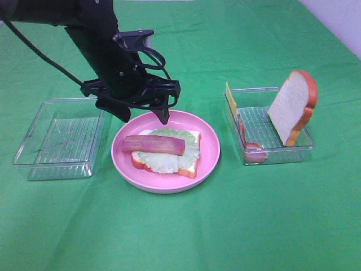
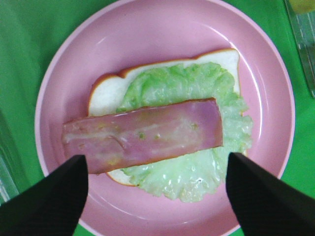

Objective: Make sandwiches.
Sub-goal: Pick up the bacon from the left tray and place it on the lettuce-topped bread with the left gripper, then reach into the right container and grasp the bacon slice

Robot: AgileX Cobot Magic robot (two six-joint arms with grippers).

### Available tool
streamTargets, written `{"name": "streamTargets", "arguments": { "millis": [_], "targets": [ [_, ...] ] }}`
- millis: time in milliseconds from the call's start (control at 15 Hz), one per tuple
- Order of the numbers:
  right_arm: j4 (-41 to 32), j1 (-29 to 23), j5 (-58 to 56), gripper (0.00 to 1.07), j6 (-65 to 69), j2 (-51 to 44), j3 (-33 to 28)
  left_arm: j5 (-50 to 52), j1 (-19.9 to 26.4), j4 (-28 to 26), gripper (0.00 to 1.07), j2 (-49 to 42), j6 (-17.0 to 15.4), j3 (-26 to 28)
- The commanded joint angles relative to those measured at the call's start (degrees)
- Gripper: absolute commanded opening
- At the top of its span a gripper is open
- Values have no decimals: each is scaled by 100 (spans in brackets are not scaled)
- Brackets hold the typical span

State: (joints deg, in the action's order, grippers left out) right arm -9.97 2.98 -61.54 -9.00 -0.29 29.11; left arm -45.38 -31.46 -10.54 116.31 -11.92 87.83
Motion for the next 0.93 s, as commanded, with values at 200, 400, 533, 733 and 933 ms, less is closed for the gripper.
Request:
{"name": "streamTargets", "arguments": {
  "millis": [200,400,533,733,933],
  "targets": [
    [-17,40,63,82,11,-86,-11,-149,-23,470,80,-607,218,11],
    [-17,40,63,82,11,-86,-11,-745,-23,928,80,-1346,201,11],
    [-17,40,63,82,11,-86,-11,-1398,-23,1157,80,-1839,178,11],
    [-17,40,63,82,11,-86,-11,-2693,-29,1335,80,-2670,166,0],
    [-17,40,63,82,11,-86,-11,-2836,-40,1289,80,-3191,166,-189]
  ]
}}
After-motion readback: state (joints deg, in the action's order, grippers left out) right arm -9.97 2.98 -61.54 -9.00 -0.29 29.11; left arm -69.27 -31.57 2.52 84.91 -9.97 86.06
